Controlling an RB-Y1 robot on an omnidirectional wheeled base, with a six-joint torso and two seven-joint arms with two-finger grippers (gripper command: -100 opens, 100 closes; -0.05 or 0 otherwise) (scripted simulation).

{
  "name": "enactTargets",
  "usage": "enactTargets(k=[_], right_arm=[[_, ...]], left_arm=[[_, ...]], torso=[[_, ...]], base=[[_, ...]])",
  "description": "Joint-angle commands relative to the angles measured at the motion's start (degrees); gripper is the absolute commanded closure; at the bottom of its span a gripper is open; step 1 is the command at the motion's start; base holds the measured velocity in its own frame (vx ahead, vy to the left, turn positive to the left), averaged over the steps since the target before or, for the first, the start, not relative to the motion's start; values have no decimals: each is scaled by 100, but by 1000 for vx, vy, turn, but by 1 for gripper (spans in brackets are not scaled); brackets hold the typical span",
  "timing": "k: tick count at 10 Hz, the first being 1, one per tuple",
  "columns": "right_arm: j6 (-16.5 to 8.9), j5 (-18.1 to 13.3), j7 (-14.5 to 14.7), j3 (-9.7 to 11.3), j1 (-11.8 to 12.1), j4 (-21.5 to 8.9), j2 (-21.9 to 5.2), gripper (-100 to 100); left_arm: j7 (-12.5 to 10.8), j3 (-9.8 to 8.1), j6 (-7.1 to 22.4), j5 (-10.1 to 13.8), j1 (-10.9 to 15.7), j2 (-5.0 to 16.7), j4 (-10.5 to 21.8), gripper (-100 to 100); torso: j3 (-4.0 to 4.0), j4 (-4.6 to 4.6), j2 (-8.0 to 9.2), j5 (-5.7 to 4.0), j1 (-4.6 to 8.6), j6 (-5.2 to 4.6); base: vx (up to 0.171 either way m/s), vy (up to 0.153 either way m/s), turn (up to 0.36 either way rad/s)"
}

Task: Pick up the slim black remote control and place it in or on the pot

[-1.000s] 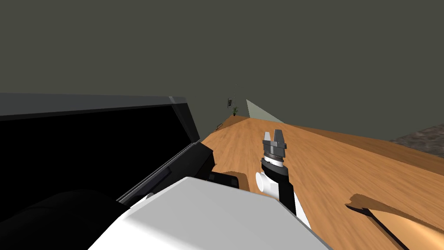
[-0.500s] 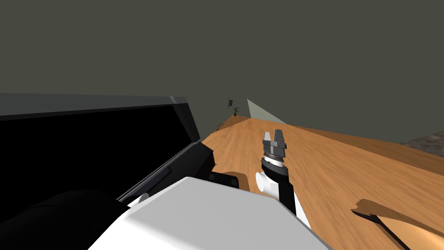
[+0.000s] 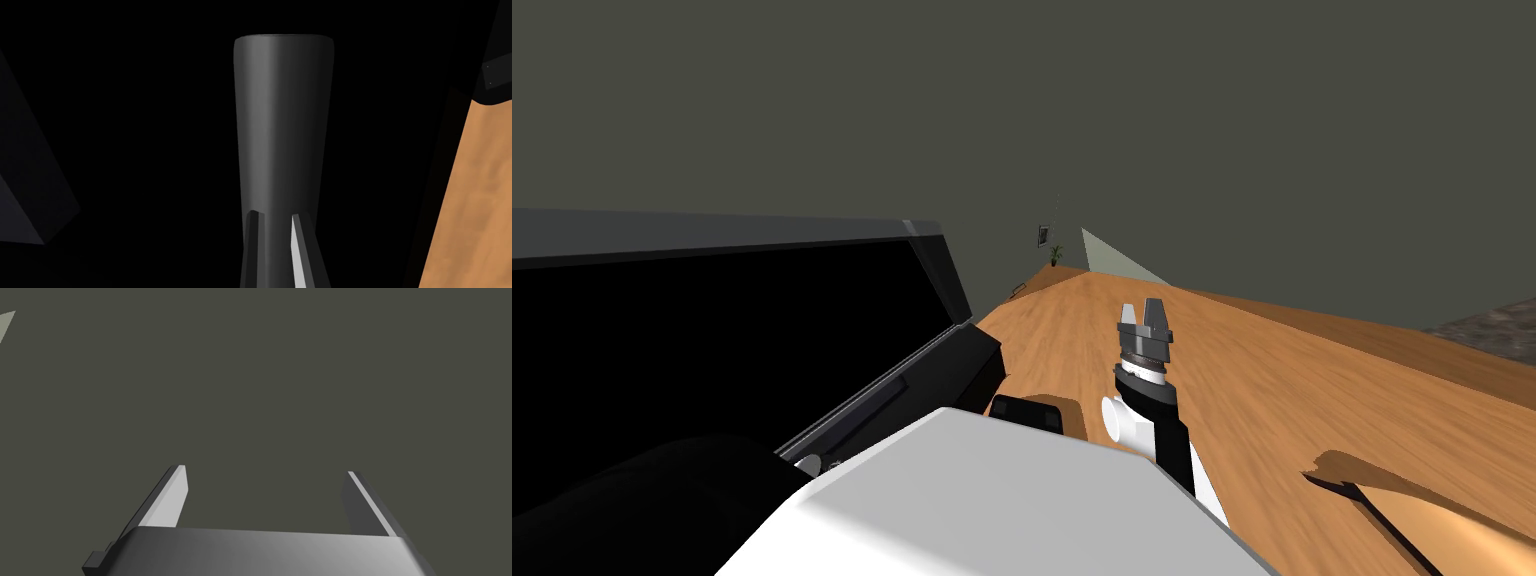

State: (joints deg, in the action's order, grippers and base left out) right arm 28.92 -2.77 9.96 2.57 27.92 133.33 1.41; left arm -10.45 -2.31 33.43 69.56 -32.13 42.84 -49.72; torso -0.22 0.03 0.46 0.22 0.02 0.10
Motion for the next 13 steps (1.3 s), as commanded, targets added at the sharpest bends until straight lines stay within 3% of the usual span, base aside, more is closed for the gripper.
enactTargets(k=[1,9,13], right_arm=[[0,0,0,0,0,0,0,0],[0,0,0,0,0,0,0,0],[0,0,0,0,0,0,0,0]], left_arm=[[-47,-56,44,76,-160,225,-57,100],[70,-411,279,835,-969,1406,-126,100],[56,-522,391,1121,-1269,1821,-195,100]], torso=[[0,0,0,0,0,0],[-7,-12,26,-28,28,45],[-11,-8,29,-22,28,46]], base=[[-89,-81,2],[-93,-82,8],[-93,-49,26]])
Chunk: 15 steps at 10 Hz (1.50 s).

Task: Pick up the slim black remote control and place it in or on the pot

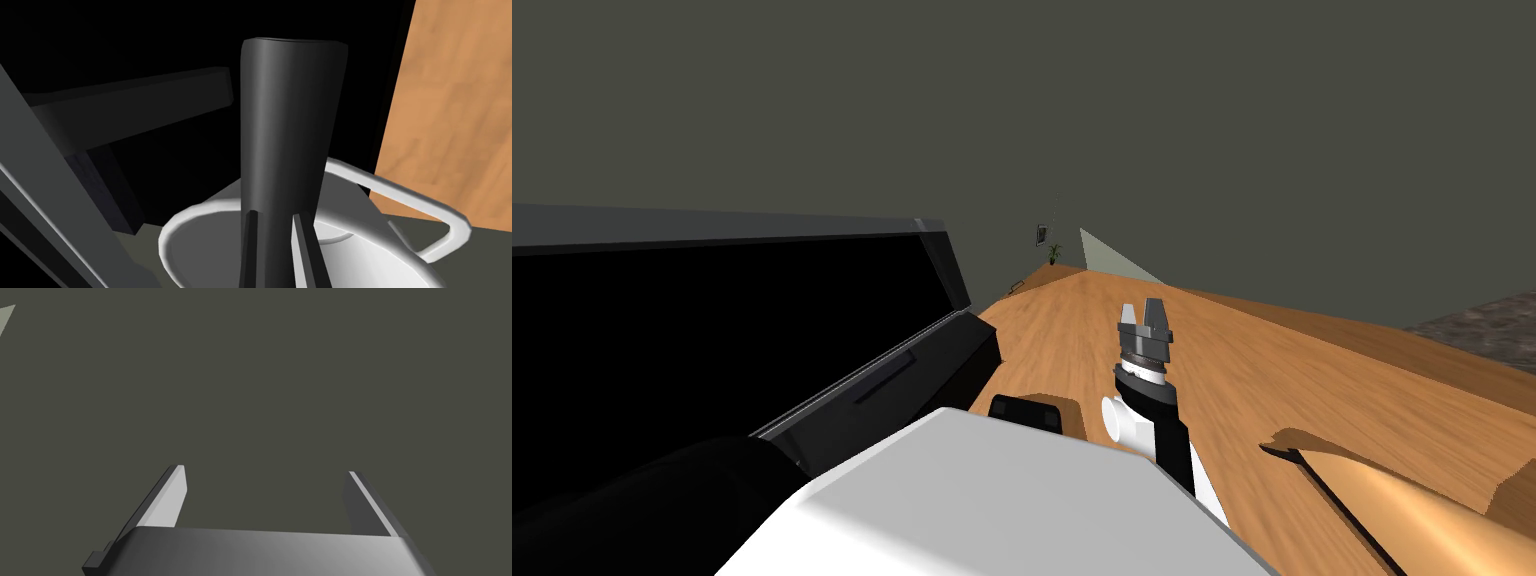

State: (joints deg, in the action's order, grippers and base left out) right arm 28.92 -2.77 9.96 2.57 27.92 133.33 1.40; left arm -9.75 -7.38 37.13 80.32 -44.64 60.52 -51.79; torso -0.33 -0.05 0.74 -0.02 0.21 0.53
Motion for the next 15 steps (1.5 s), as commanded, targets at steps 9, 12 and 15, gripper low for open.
enactTargets(k=[9,12,15], right_arm=[[0,0,0,-2,0,0,-2,0],[0,0,0,0,1,0,-1,0],[0,0,0,0,1,0,0,0]], left_arm=[[-556,185,129,331,-592,496,-785,100],[-525,157,134,317,-578,502,-709,-100],[-525,157,134,318,-578,502,-709,-100]], torso=[[-9,6,12,30,-99,12],[6,4,-17,22,-36,1],[12,1,-27,17,-19,1]], base=[[-120,124,113],[-17,37,9],[0,0,0]])
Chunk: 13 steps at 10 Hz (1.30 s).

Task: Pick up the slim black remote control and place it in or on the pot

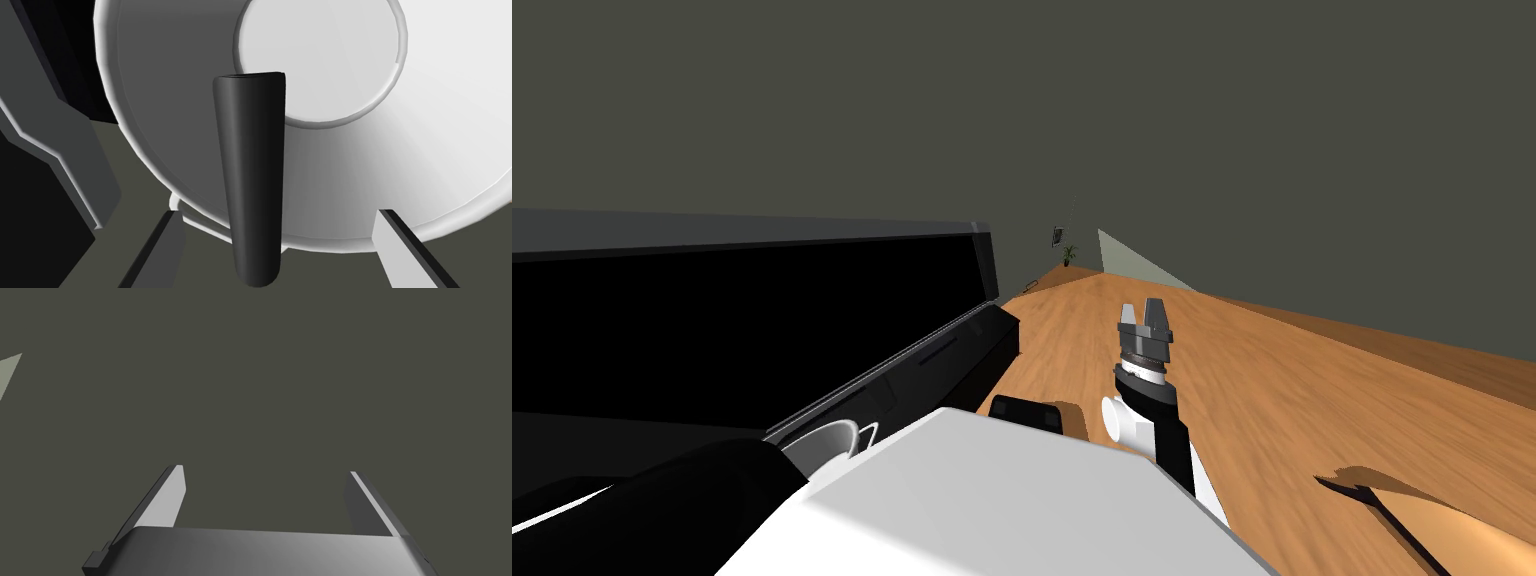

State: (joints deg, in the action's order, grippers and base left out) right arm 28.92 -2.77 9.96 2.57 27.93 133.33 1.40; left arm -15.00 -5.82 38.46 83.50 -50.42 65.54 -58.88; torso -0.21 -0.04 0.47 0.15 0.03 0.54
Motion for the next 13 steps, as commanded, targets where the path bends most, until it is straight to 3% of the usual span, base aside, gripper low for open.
enactTargets(k=[1,2,9,10,11,13], right_arm=[[0,0,0,0,0,0,0,0],[0,0,0,0,0,0,0,0],[0,0,0,0,0,0,0,0],[0,0,0,0,0,0,0,0],[0,0,0,0,0,0,0,0],[0,0,0,0,0,0,0,0]], left_arm=[[0,0,0,0,0,0,0,0],[-36,-48,57,165,-133,207,-93,-100],[-178,-241,283,827,-667,1033,-465,-100],[-138,-208,276,770,-582,964,-398,-100],[-156,-213,279,778,-595,976,-412,0],[-154,-212,279,778,-594,974,-411,0]], torso=[[0,0,0,0,0,0],[0,0,0,0,0,0],[-2,1,4,-3,12,0],[-2,1,3,-3,11,0],[-1,1,2,-1,6,1],[0,0,0,1,1,0]], base=[[0,0,0],[-11,-15,11],[-16,-24,10],[-6,-9,1],[0,0,0],[0,0,0]])
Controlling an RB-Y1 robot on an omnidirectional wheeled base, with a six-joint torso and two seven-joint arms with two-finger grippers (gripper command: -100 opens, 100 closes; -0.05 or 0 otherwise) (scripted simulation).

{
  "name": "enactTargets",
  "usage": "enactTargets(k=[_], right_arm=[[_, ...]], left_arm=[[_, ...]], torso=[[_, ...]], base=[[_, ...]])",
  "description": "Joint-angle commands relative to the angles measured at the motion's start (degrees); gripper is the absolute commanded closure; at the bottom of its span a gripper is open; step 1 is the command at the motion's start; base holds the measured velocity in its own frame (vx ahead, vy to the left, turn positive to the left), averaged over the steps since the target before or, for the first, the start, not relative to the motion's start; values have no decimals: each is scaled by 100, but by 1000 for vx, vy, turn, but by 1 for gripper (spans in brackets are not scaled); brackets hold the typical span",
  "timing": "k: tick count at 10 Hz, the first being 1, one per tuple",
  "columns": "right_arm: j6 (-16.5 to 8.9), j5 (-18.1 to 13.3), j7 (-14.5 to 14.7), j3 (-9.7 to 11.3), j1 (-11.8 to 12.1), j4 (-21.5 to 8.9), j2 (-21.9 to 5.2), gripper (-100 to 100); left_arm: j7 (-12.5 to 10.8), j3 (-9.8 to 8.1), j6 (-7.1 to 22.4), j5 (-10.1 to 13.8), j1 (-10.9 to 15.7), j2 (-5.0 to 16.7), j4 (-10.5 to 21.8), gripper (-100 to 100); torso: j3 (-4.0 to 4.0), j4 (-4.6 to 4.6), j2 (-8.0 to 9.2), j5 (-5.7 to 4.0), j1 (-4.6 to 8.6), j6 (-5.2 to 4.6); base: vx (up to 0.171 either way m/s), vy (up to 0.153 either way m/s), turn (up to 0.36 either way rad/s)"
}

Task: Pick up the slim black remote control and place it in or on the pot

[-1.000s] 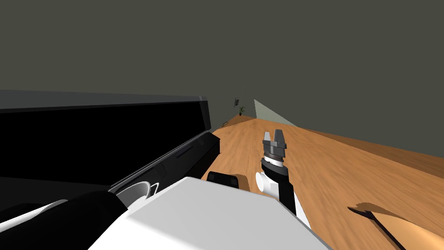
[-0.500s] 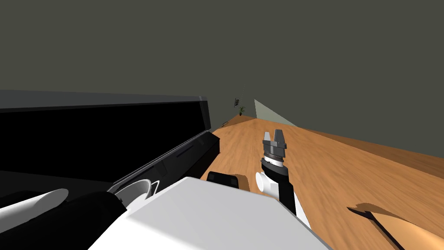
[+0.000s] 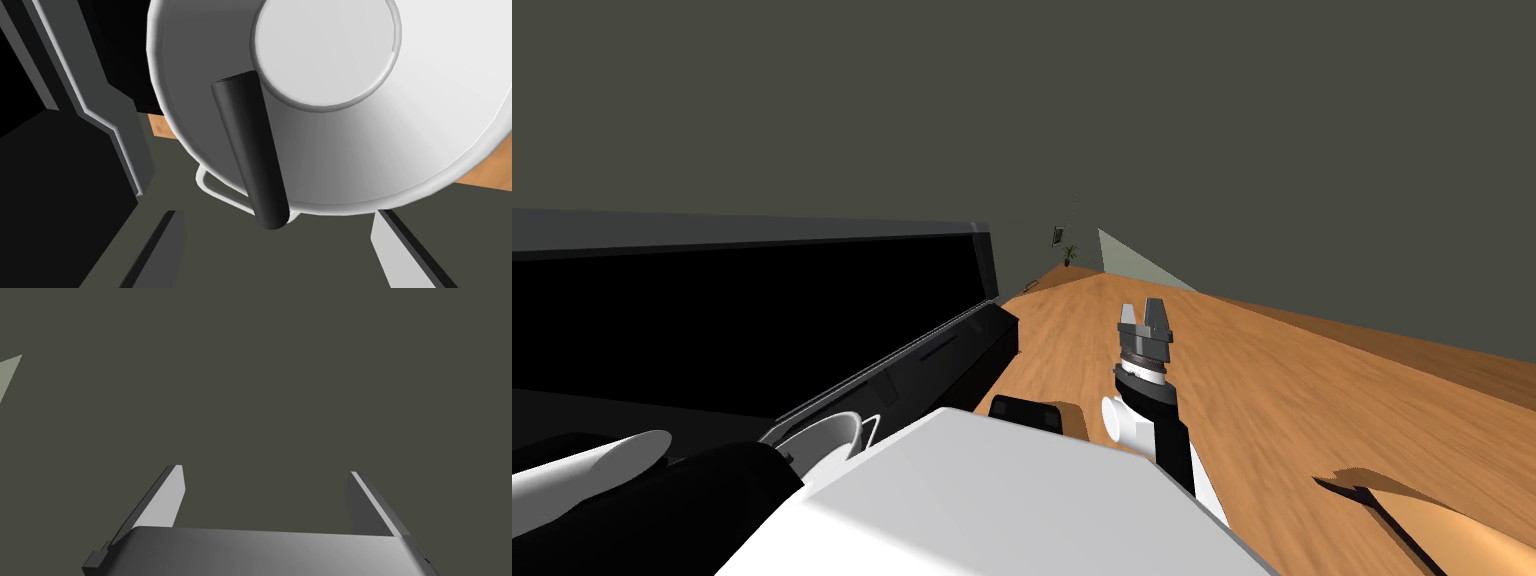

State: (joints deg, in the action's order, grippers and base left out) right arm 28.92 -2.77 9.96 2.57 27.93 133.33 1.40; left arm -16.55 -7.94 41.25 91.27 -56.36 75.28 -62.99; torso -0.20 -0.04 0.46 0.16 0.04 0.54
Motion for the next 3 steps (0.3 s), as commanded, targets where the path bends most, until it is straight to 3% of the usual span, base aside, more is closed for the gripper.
enactTargets(k=[1,3], right_arm=[[0,0,0,0,0,0,0,0],[0,0,0,0,0,0,0,0]], left_arm=[[0,0,0,0,0,0,0,0],[0,0,0,0,0,0,0,0]], torso=[[0,0,0,0,0,0],[0,0,0,0,0,0]], base=[[0,0,0],[0,0,0]])
